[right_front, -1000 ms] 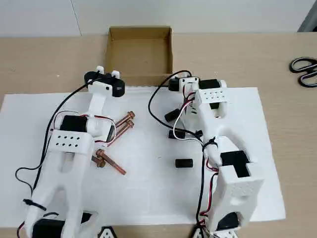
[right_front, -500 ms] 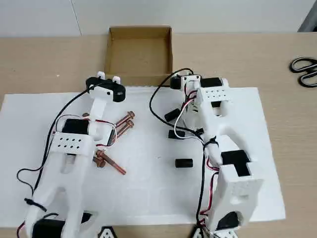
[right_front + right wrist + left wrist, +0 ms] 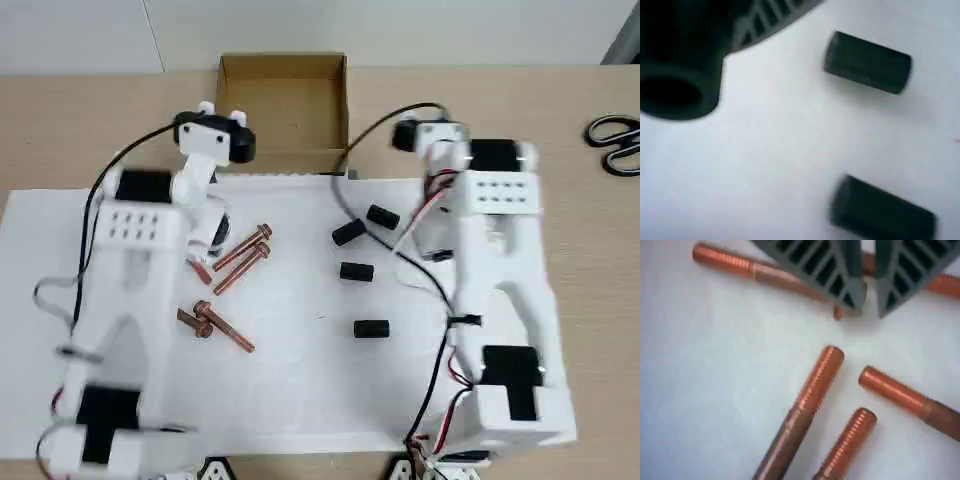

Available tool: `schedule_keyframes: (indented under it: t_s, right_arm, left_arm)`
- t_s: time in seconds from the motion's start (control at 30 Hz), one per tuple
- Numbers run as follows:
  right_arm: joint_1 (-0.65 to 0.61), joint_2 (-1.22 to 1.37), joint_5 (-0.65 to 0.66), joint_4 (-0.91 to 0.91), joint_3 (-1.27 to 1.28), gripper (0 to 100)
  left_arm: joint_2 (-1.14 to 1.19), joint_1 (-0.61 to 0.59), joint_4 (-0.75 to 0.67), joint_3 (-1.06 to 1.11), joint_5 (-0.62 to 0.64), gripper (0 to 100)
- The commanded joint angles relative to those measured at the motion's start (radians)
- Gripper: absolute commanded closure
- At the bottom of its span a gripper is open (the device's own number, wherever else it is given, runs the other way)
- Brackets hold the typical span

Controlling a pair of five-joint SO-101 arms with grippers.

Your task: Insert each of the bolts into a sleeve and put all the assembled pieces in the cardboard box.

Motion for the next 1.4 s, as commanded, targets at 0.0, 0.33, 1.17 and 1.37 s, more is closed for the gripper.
schedule_keyframes:
  t_s: [0.0,0.33,1.17,1.37]
  right_arm:
    - [0.102,-0.073,0.011,0.03,0.015,99.5]
    - [0.28,-0.222,0.052,-0.01,0.308,99.4]
    - [0.311,-0.565,0.143,-0.102,0.641,99.5]
    - [0.311,-0.565,0.143,-0.102,0.641,99.5]
  left_arm:
    - [0.147,0.006,0.08,-0.228,-0.037,99]
    - [0.285,0.066,0.071,-0.259,-0.253,95]
    - [0.454,0.071,-0.203,-0.26,-0.42,93]
    - [0.48,0.081,-0.23,-0.26,-0.419,93]
